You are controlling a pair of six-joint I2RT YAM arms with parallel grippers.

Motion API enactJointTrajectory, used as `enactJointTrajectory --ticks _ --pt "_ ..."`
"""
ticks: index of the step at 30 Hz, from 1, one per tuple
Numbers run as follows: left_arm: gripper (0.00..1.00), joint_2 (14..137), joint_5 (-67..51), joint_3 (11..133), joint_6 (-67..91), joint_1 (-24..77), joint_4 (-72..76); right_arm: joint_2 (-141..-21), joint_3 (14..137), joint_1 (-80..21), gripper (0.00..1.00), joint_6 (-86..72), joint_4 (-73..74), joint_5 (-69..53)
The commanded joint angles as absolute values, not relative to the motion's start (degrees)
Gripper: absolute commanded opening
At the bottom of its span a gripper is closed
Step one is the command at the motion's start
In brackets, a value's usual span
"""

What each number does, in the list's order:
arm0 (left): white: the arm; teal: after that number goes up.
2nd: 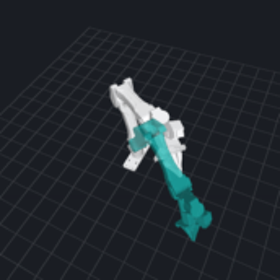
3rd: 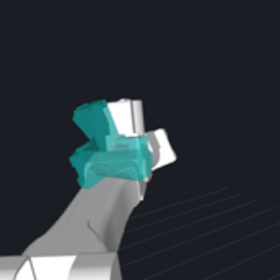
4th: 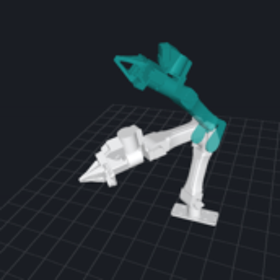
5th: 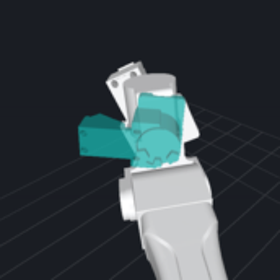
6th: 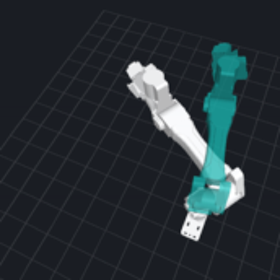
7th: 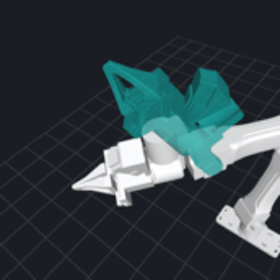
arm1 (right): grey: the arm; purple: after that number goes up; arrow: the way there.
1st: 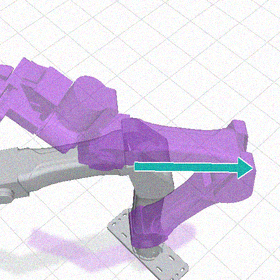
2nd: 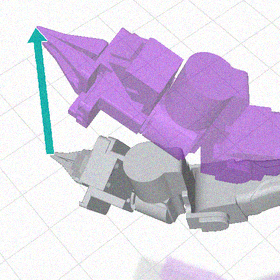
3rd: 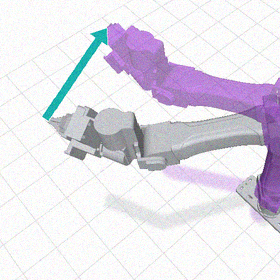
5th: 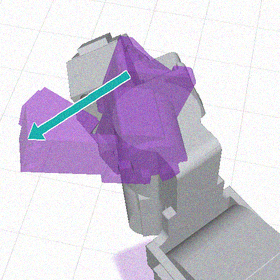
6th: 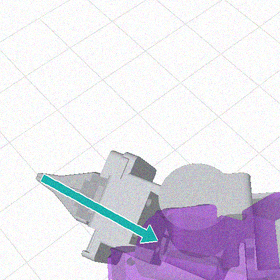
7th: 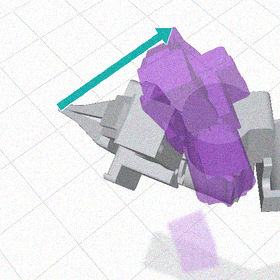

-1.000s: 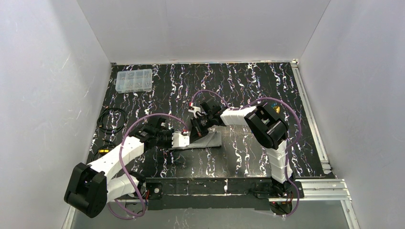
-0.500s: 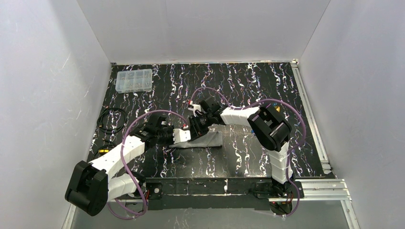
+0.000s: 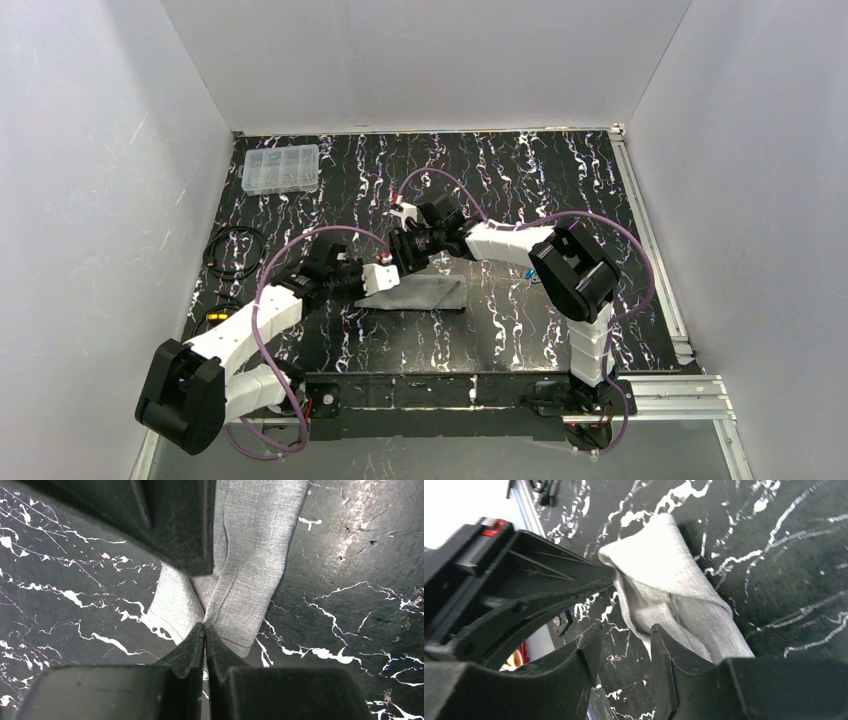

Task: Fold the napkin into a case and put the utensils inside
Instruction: Smooth out the smaller rectangle-folded napkin at the center of the board.

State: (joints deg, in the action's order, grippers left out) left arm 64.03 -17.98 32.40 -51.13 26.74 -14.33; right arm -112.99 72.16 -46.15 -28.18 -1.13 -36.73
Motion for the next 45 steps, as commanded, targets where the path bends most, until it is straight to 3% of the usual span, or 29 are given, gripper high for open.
enactJointTrajectory --ticks 1,6,17,28,32,38,45 --pt "0.00 63.97 -18.57 34.36 -49.04 27.00 -14.15 -110.75 69.94 -46.47 0.50 -33.07 -12.36 -41.25" --pt "0.00 65.18 -17.96 34.36 -48.67 27.00 -13.75 -109.12 66.59 -46.70 0.53 -34.43 -18.43 -44.19" --pt "0.00 67.46 -15.28 35.59 -46.30 26.98 -12.58 -115.45 70.14 -49.70 0.45 -34.16 -18.82 -47.88" --pt "0.00 66.45 -18.17 36.56 -43.88 27.04 -14.55 -122.05 71.29 -49.08 0.25 -35.81 -17.80 -40.28" --pt "0.20 66.09 -18.58 36.82 -44.33 27.02 -16.55 -123.04 70.54 -48.26 0.21 -37.41 -18.64 -39.57" --pt "0.28 64.19 -16.46 35.28 -46.56 26.98 -14.91 -123.50 70.78 -47.89 0.18 -37.43 -16.57 -39.12" --pt "0.29 66.44 -17.69 35.94 -47.13 27.05 -10.45 -124.06 71.19 -47.79 0.13 -37.35 -14.76 -40.13"
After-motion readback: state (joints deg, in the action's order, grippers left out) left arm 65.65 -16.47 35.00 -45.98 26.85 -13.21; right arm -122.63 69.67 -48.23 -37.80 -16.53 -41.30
